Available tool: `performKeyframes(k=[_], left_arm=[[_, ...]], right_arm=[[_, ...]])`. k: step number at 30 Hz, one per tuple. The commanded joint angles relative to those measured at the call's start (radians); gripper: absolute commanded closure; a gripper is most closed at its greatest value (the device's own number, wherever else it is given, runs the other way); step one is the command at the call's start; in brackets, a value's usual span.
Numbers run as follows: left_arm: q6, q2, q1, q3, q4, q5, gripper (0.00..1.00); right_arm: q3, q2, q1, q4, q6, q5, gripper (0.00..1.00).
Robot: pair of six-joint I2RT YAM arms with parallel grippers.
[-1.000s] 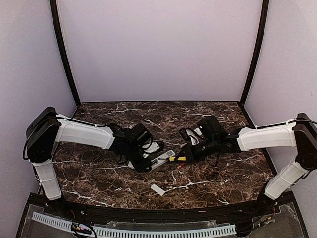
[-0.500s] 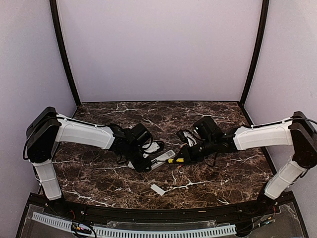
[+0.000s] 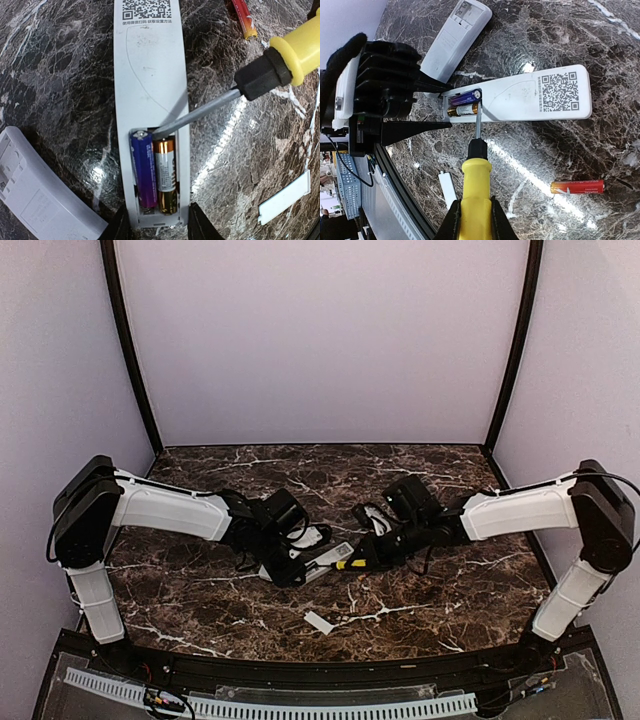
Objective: Unload the batteries from the remote control
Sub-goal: Remove the battery from the remote control without the battery cover.
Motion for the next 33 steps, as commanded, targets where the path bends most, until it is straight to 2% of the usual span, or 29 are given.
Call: performKeyframes(k=[1,9,13,17,26,33], left_arm=[[0.004,0.036,-0.017,0.005,-0.015,0.028,0.84],[0.005,0.037,-0.017,0.003,-0.014,0.025,0.84],[0.002,0.036,-0.016,0.005,-0.016,0.019,0.84],[-0.007,0.032,-0.016,0.009,-0.017,0.013,0.84],[-0.034,-0.032,0.002,-0.005,0.009,-0.030,0.78],[-0.043,-0.072,0.009,0.000,0.012,-0.017,0.76]], right_arm=[[0.049,0.052,0.007,0.020,-0.012,0.020,1.00],[0.145,0.138,0.012,0.064,-0.036,-0.069,1.00],[0.147,0.101,0.017,0.071,-0.032,-0.111,1.00],[0.104,0.041,0.021,0.167,-0.005,-0.173,1.00],[0.042,0.006,0.022,0.166,0.018,-0.066,1.00],[0.072,-0.024,0.021,0.047,-0.001,0.014,1.00]])
